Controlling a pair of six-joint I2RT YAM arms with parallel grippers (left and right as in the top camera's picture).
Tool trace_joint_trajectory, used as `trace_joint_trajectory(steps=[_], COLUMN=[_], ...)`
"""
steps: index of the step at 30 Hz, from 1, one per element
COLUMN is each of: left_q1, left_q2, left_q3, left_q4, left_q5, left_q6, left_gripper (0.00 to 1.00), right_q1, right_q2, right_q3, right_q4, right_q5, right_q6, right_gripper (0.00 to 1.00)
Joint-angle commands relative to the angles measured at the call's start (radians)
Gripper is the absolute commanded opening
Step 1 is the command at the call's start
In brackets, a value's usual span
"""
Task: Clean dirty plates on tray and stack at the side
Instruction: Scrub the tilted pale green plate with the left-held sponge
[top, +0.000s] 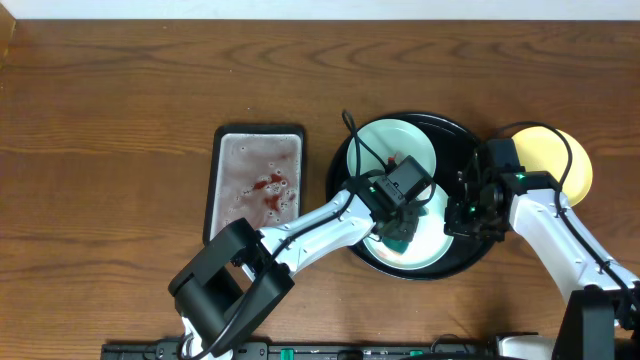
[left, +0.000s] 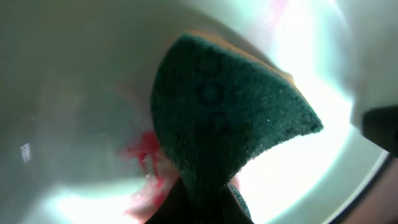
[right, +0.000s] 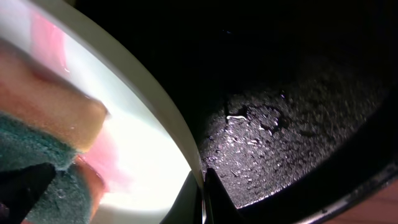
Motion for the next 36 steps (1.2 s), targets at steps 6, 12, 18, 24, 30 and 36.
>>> trace_joint_trajectory(steps=[6, 12, 18, 24, 30, 36], left_q1=[0.040, 0.034, 0.003, -0.008, 0.011, 0.068], left_q2=[-0.062, -0.118, -0.116, -0.070, 0.000, 0.005], left_q3=[0.003, 0.003, -0.003, -0.017, -0.022, -0.022], left_q4=[-0.056, -0.033, 0.044, 0.045, 0.032, -0.028], left_q5=[-0.234, -0.219, -0.074, -0.076, -0.126, -0.215], left_q6=[0.069, 0.038, 0.014, 0.003, 0.009, 0.016], left_gripper=[0.07, 0.07, 0.08, 0.07, 0.07, 0.07], right_q1=[0.005, 0.005, 0.005, 0.005, 0.005, 0.005], right_q2=[-0.003, -0.003, -0.003, -0.003, -0.003, -0.003], right_q3=[0.000, 0.000, 0.000, 0.000, 0.000, 0.000], right_q4=[-0.009, -0.009, -0.007, -0.008, -0.011, -0.011], right_q5=[0.011, 0.011, 0.011, 0.011, 0.011, 0.011], right_q6=[0.013, 0.013, 0.013, 0.013, 0.013, 0.013], right_gripper=[0.01, 0.01, 0.01, 0.01, 0.01, 0.01])
